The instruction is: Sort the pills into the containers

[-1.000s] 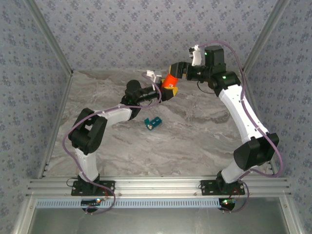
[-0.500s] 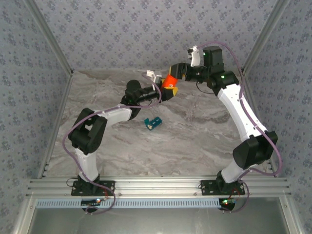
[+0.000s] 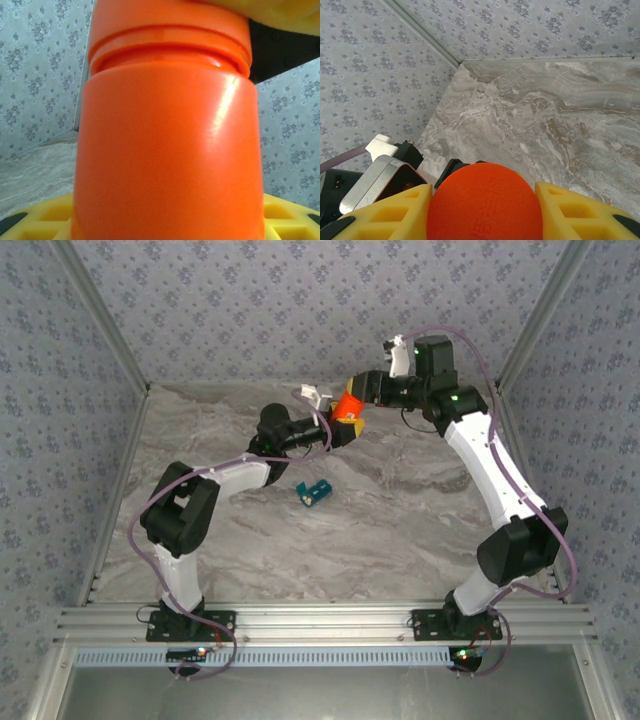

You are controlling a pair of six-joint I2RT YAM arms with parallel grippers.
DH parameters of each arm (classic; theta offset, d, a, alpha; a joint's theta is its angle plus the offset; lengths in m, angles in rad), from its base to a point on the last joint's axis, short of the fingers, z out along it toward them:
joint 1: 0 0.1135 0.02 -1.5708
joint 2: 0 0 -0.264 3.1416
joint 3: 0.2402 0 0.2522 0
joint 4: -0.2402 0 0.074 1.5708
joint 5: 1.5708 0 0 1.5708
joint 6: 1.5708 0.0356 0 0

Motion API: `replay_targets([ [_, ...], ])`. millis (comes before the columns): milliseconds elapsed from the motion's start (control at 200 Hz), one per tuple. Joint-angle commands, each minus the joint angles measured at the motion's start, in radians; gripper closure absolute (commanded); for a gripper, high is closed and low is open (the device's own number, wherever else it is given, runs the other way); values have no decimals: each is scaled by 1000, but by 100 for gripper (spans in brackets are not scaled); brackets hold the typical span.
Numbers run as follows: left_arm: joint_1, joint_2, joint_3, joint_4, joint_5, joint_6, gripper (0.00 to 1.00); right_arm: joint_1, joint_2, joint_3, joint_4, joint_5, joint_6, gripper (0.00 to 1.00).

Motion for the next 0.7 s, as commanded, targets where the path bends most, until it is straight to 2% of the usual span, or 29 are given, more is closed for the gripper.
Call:
replay_targets([
  [0, -42, -75, 29, -33, -40, 121, 100, 38, -1, -35, 10, 55, 47, 59],
  [160, -87, -122, 15, -161, -141, 324, 100, 57, -1, -71, 30, 126, 126, 59],
  [280, -111, -140, -1, -197, -216, 412, 100, 72, -3, -88, 37, 163, 145, 59],
  [570, -116, -136, -10, -159, -243, 399, 100, 76, 0, -110, 54, 162, 158, 58],
  [695, -110, -126, -7, -127, -233, 358, 100, 76, -4, -109, 58, 156, 161, 53],
])
